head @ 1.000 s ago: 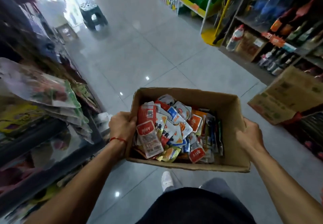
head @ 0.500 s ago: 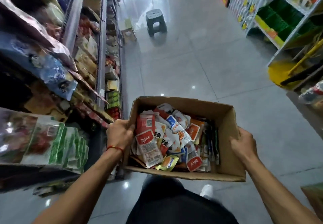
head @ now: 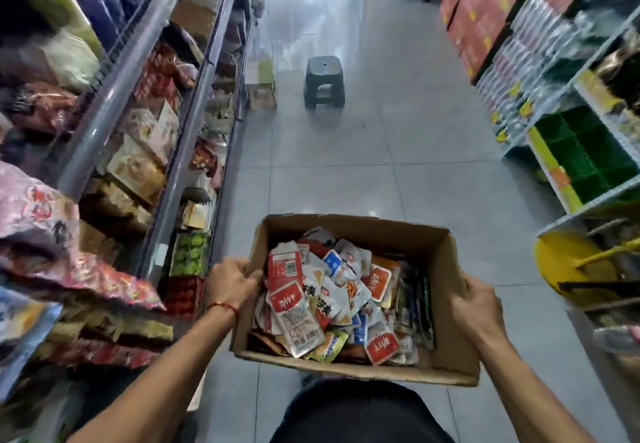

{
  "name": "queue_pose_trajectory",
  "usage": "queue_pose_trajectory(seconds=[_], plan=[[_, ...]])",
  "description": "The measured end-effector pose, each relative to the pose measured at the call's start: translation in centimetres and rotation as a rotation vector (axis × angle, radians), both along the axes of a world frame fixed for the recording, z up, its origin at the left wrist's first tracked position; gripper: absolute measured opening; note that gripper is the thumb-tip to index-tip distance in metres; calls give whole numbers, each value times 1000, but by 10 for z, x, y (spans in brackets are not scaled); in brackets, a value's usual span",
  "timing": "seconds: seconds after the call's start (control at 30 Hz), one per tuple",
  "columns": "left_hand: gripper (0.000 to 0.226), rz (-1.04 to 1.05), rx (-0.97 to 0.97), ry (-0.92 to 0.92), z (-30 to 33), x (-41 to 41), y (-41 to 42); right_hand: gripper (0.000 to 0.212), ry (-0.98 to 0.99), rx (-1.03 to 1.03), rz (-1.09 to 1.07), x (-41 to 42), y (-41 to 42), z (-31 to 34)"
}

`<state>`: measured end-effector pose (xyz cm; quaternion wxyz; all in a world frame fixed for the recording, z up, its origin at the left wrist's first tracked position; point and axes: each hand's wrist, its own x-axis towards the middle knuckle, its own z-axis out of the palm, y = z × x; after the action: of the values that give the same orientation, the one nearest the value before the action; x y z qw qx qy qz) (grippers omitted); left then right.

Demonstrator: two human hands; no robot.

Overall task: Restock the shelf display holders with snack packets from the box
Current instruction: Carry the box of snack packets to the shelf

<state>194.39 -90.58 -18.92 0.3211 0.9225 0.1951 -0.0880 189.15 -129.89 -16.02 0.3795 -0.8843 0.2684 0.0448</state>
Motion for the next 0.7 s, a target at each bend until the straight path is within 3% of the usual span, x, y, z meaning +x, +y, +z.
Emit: queue_pose_trajectory(seconds=[0.2,0.4,0.57,0.7], plan=[[30,30,-25,28,-1,147,1,39,45,3,12,149,1,-3],[38,145,18,37,7,268,-9,35,57,145,70,317,-10,-31],[54,241,167,27,35,366,-37,31,72,243,185,463,-28,-48],[46,307,230,42,48,450,-43,28,78,271,264,574,-34,-30]])
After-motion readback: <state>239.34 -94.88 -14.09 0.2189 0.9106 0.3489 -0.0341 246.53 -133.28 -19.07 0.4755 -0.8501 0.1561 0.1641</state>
